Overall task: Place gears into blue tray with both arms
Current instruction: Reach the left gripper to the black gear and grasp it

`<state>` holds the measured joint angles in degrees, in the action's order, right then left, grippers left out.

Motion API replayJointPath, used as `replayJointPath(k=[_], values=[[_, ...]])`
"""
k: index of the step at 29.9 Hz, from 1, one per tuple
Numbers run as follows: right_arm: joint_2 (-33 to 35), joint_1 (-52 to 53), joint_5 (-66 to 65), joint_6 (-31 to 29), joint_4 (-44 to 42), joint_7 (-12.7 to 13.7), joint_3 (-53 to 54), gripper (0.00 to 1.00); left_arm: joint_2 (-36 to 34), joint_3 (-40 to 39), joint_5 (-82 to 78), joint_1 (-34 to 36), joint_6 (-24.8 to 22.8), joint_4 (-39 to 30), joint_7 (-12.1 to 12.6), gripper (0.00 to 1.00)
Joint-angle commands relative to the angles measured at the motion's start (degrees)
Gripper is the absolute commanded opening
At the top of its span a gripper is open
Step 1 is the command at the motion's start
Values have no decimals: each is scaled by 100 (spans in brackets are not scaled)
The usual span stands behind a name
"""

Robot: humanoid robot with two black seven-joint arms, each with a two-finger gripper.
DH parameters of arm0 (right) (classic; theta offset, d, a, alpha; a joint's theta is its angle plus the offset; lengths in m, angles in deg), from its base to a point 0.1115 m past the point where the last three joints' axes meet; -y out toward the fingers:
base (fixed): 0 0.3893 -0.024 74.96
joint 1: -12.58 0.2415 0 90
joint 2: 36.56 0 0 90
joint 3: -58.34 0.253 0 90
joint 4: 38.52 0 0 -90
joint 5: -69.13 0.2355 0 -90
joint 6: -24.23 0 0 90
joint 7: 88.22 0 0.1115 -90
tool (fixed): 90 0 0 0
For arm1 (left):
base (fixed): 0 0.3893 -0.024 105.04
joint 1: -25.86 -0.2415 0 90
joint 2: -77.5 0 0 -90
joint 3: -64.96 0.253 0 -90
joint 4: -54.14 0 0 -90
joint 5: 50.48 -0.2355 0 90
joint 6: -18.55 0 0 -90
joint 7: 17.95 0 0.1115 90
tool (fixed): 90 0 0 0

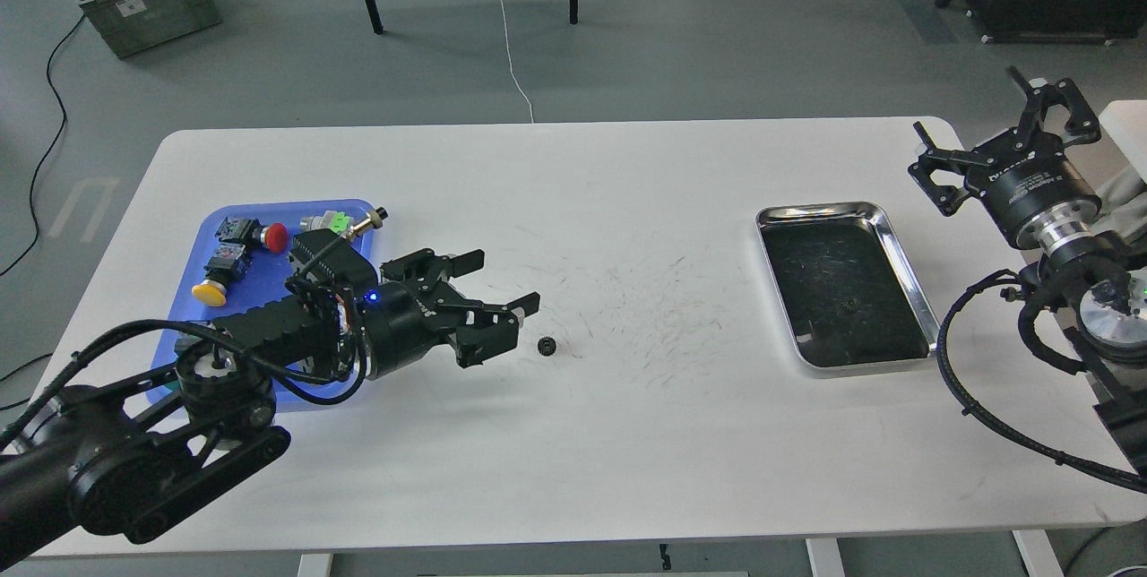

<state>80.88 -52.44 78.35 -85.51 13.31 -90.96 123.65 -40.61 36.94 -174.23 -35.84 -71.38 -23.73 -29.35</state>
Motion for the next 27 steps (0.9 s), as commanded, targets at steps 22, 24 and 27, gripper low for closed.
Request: replayJointPath(k=[22, 24, 27], values=[[-63, -169, 0, -153, -164, -34, -124, 99, 1238, 95, -125, -369, 468, 1335, 262, 86], [-63, -169, -8, -162, -155, -34, -141, 99, 1291, 95, -125, -369, 468, 1388, 262, 82], [-63, -169, -8, -162, -155, -34, -141, 99, 1379, 95, -125, -404, 485, 1449, 270, 78]])
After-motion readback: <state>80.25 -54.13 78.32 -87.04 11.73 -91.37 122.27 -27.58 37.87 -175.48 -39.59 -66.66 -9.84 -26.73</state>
